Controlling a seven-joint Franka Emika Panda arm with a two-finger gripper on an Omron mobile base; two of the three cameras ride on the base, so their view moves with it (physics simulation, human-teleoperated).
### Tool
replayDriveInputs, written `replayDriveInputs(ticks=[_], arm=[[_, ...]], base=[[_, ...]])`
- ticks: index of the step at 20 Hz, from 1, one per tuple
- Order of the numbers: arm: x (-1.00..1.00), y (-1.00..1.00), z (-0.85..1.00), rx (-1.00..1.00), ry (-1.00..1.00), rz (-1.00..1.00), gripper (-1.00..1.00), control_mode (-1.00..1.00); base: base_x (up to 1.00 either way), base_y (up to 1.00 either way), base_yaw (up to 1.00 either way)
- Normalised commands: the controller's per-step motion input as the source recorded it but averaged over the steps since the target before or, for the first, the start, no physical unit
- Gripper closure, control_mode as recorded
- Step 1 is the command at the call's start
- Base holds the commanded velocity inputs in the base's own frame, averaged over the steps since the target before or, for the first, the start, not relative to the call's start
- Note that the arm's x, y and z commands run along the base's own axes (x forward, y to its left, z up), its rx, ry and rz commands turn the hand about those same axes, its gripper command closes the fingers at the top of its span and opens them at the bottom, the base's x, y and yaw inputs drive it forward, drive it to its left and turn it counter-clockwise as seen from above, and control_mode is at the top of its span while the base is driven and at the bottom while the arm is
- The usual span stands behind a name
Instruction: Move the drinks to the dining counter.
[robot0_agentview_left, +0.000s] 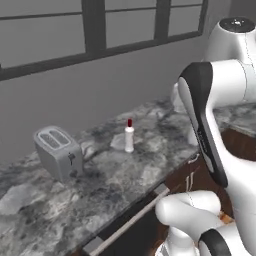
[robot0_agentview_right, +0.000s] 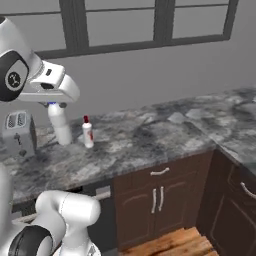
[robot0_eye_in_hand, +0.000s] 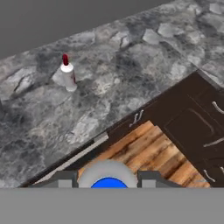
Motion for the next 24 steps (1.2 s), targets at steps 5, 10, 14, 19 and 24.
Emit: replayDriveInputs(ticks=[5,10,14,19,24], arm=[[0.0,0.0,0.0,0.0,0.0,0.0,1.0,1.0],[0.0,0.0,0.0,0.0,0.0,0.0,1.0,1.0],[0.0,0.0,0.0,0.0,0.0,0.0,1.0,1.0],[0.0,0.0,0.0,0.0,0.0,0.0,1.0,1.0],[0.0,0.0,0.0,0.0,0.0,0.0,1.0,1.0]], base=[[0.0,0.0,-1.0],[0.0,0.0,-1.0],[0.0,0.0,-1.0],[0.16,0.08,-0.83],[1.0,0.21,-0.05]])
